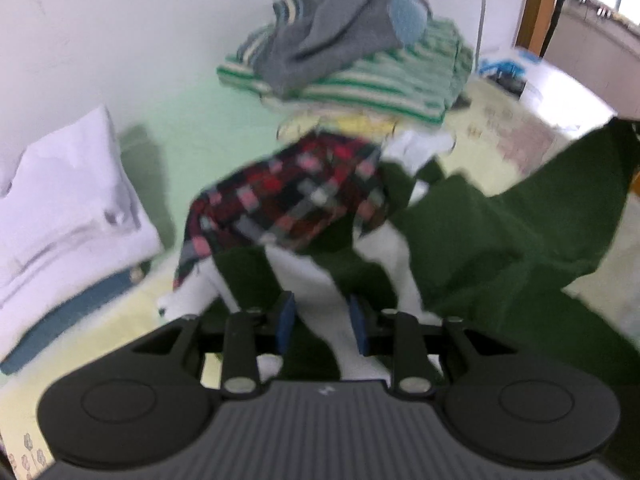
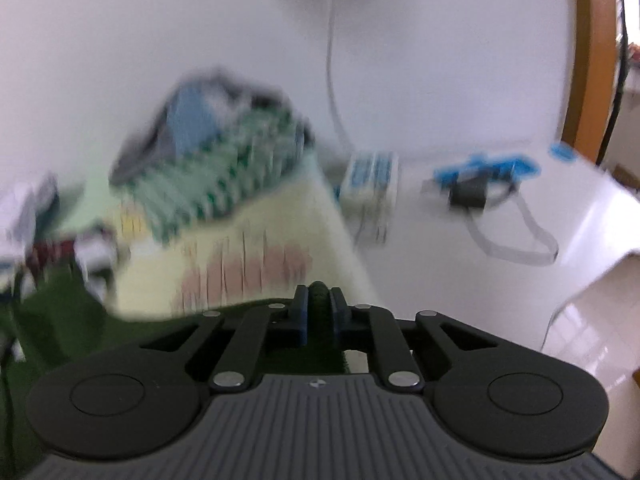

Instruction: Fold clothes

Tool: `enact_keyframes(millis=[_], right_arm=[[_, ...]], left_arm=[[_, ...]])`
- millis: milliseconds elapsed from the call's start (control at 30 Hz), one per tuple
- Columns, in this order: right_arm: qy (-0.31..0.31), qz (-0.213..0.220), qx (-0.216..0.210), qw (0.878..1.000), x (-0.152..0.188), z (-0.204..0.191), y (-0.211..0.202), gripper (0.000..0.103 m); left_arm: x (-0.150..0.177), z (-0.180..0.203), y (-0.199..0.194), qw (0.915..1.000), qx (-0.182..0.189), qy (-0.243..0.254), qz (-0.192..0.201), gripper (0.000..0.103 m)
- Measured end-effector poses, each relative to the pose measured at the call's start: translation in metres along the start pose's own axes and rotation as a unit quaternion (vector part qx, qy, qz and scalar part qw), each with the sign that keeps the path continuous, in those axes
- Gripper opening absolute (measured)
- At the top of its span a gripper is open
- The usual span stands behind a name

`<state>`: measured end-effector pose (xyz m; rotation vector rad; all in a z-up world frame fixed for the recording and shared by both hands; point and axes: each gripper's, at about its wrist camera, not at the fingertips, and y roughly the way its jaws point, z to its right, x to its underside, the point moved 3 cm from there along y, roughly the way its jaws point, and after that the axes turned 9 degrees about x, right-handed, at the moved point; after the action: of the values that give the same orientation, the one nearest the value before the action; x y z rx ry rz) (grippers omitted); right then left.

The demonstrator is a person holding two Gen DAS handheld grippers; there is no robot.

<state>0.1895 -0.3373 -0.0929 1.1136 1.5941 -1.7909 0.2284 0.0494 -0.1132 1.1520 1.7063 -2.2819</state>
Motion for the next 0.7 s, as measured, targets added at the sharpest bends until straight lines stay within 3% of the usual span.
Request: enact_keyframes(millis=[100,233,533,600,700], right_arm=[[0.024,0.048,0.012,0.998,-0.039,0.010,-0.011,0.011],[0.030,0.076,0.014,0.997,-0.071,0.012,-0.013,0.011],[0.012,0.033,0.040,0.999,-0.059,0.002,0.014,0.011],[0.047,0.036,0.021,0.998,-0.063,0.006,0.011,0.011],[0.111,0.037,-0.056,0.992,-0.073,0.008,-0.007,0.011]], left_arm=[[-0.008,-0.002,0.003,1.0000,0.006,-0.006,-0.003,0.031],[-0.006,0.003,0.022,0.9996,-0.007,0.013,-0.024,0.031],[-0.007,0.005,0.027,0.9981,-0.022,0.047,-0.034,0.035],[-0.010,0.002,0.029,0.9978,-0.025,0.049,-0.037,0.041],[-0.010,-0.006,0.031,0.9986,-0.012,0.034,-0.038,0.043]])
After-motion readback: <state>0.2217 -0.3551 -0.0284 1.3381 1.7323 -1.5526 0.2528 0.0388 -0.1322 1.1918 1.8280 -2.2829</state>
